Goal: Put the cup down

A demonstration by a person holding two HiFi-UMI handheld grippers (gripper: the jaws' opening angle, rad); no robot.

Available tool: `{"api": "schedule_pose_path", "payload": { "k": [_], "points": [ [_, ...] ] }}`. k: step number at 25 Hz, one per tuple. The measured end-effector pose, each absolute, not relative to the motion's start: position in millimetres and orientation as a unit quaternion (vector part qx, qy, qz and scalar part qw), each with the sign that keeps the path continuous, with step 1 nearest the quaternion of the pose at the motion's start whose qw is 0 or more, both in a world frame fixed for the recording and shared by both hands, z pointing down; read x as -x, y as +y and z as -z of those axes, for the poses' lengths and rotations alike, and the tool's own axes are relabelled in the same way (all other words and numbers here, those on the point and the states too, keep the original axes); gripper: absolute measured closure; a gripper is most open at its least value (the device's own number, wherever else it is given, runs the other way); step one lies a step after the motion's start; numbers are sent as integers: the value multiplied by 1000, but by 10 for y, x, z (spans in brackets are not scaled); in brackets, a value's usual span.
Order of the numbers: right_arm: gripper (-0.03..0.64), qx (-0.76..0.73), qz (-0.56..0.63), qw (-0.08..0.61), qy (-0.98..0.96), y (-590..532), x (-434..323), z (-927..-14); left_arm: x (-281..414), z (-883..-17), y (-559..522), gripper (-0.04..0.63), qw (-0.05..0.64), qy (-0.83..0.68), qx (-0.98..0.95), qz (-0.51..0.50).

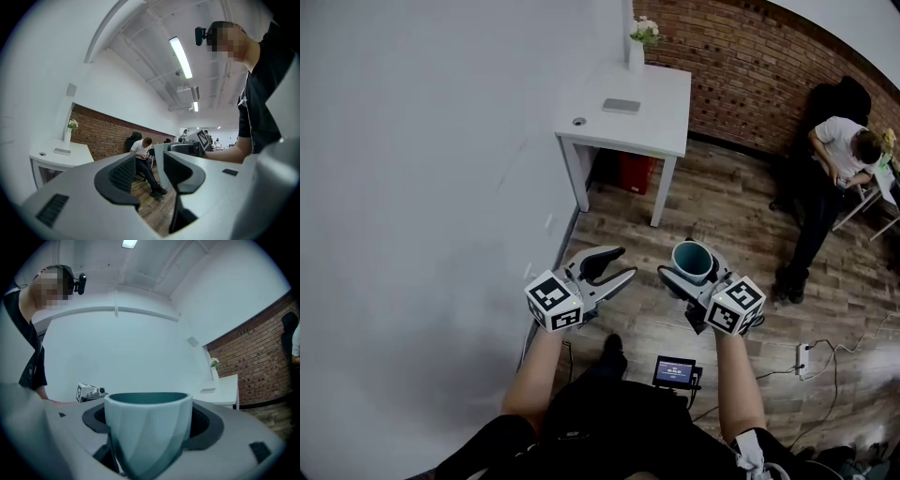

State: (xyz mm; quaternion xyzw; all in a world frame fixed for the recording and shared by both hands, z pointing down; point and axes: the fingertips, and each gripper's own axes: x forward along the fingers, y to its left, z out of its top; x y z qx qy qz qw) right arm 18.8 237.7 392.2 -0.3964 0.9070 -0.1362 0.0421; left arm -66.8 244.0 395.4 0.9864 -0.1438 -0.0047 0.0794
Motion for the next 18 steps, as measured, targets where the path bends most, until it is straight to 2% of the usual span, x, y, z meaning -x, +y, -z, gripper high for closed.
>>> {"api": "schedule_pose_path", "payload": {
  "k": [18],
  "points": [
    [206,418,138,37,897,912,-32,-3916,785,-3985,988,405,86,-118,-989,3]
  ]
}}
